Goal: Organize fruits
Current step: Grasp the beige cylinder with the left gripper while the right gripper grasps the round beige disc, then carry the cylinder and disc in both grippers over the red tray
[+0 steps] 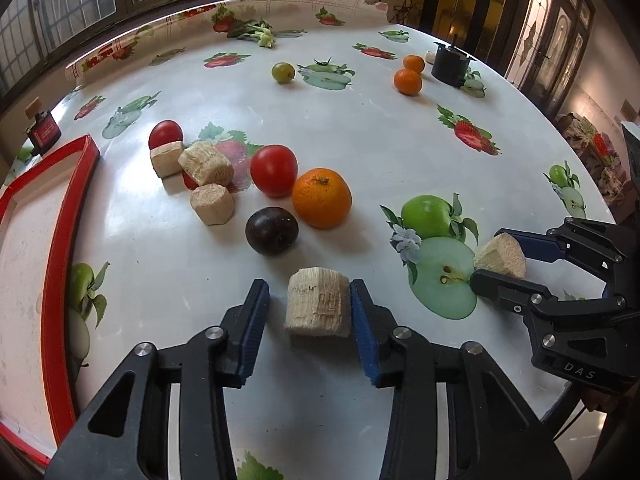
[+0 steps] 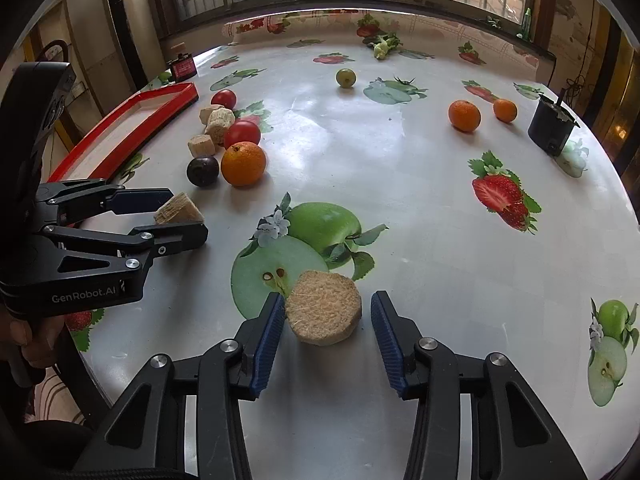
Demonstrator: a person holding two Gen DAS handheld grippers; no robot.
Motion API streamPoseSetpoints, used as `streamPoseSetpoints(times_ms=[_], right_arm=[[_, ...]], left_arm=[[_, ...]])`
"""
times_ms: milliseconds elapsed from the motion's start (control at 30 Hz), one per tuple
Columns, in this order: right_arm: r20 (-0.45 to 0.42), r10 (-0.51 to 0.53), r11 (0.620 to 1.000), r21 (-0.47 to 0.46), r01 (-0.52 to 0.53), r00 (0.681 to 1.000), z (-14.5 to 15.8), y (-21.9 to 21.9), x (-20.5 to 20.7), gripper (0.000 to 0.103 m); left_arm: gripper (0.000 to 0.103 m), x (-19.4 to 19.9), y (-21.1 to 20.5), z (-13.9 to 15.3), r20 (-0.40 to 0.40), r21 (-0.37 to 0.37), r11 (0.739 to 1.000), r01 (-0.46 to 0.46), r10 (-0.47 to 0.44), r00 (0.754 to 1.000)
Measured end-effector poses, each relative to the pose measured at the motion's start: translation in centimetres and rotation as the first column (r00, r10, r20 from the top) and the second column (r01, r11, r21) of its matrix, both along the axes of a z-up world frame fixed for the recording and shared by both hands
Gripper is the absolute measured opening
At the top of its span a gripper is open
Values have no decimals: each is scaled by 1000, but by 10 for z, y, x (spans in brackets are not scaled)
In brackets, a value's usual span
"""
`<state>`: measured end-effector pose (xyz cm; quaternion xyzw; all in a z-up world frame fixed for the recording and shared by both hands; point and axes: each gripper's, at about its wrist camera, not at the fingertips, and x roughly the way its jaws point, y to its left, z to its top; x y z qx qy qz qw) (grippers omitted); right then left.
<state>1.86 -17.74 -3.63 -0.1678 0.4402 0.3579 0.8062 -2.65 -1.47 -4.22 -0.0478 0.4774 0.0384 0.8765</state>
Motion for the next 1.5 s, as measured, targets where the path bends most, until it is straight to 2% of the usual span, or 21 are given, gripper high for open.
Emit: streamPoseSetpoints(times_ms=[67,367,833,1067,1300,1500], right_arm=[[-10,-4,1000,16,4,1000,2,-1,3,36],[-10,32,999,41,-32,999,13,9,-7,36],[5,194,974,114,-194,981,43,77,-36,36],[-1,270,953,143,-268,963,48,110,-52,36],[2,371,914,175,-366,929,57,156,-71,36],[11,439,880,199,-432,898,67,203,-78,36]], left_arm=[[28,-1,4,2,-4,-30,1000,5,-5,1000],[28,-27,23,19,29,-79,996,-38,40,999],[28,-79,84,50,102,-80,979,-187,195,976],[28,-102,111,57,123,-73,961,-266,273,954],[28,-125,141,62,137,-61,934,-352,358,924],[28,-142,175,63,138,-47,897,-440,442,886]])
